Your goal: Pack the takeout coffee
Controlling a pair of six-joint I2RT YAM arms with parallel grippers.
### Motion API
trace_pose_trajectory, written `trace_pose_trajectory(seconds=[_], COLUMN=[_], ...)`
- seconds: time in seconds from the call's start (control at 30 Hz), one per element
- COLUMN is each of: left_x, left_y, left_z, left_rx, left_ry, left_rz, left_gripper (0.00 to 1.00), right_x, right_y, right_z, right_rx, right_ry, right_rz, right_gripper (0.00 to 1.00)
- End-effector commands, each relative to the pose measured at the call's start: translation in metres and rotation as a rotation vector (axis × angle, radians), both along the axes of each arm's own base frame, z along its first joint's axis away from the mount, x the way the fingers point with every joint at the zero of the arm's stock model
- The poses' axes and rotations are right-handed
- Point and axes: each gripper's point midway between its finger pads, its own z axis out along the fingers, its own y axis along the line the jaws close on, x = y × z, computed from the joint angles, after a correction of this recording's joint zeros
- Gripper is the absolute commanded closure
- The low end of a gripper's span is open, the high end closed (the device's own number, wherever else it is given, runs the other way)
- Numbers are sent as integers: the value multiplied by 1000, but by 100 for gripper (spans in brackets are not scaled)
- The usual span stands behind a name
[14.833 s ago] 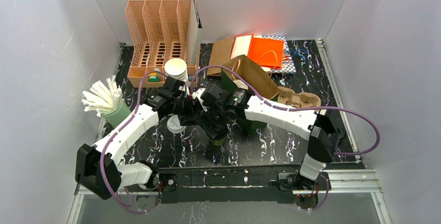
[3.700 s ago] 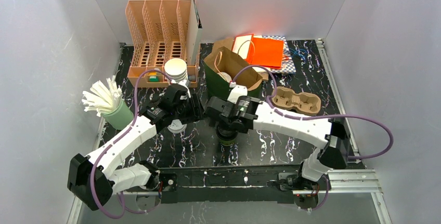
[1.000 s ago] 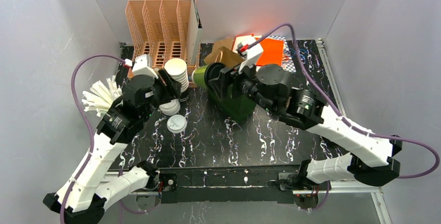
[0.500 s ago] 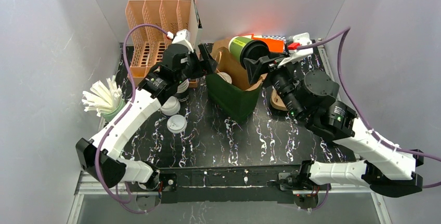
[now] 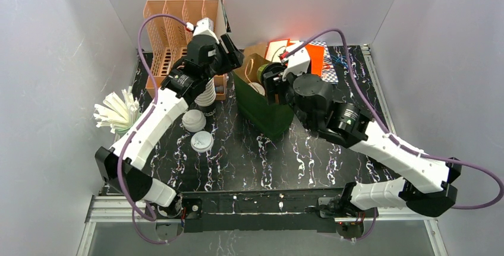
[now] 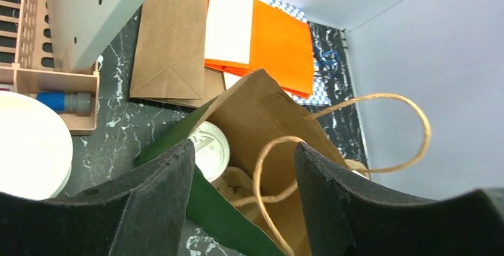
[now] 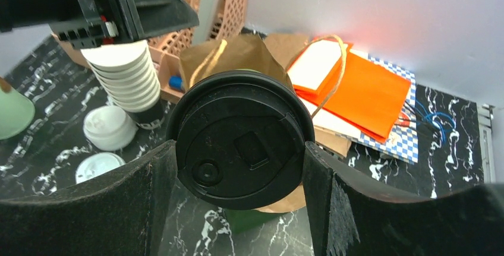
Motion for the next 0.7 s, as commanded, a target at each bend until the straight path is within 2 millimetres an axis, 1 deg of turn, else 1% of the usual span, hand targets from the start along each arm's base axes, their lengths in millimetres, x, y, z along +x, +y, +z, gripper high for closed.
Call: trace_pose_trajectory(seconds=[0.0, 0.07, 0.17, 0.23, 0.3, 0.37, 0.4, 0.43, 0.53, 0.67], left_x=[9, 14, 23, 29, 34, 39, 41, 41, 42, 44], left_y=[2, 3, 6, 6, 2, -6, -10, -18, -29, -38], left_z=[-9, -15, -18, -19, -19, -24, -26, -28, -33, -41], left_rx=[90, 132, 173, 194, 222, 240, 253, 258, 288, 317], left_ry=[9, 10, -5, -20, -46, -54, -58, -59, -71, -67], left_rz=[-49, -65, -76, -91, -136, -199, -226, -278, -368, -438], left_gripper=[41, 42, 44, 45, 45, 44, 42, 40, 34, 32], right_x=[7, 14, 28, 31, 32, 29, 27, 24, 16, 6], right_y=[-6, -9, -14, -15, -17, -17, -17, -16, -13, -7], right_z=[6, -5, -23, -26, -31, -38, -42, -46, -55, -63], right_rx=[50, 36, 19, 25, 20, 7, -1, -10, -23, -26], right_ry=[51, 89, 182, 219, 257, 304, 326, 347, 409, 477], right_rz=[1, -8, -23, -5, 2, 15, 22, 35, 63, 102], right_gripper=[56, 56, 56, 57, 57, 58, 58, 58, 58, 59])
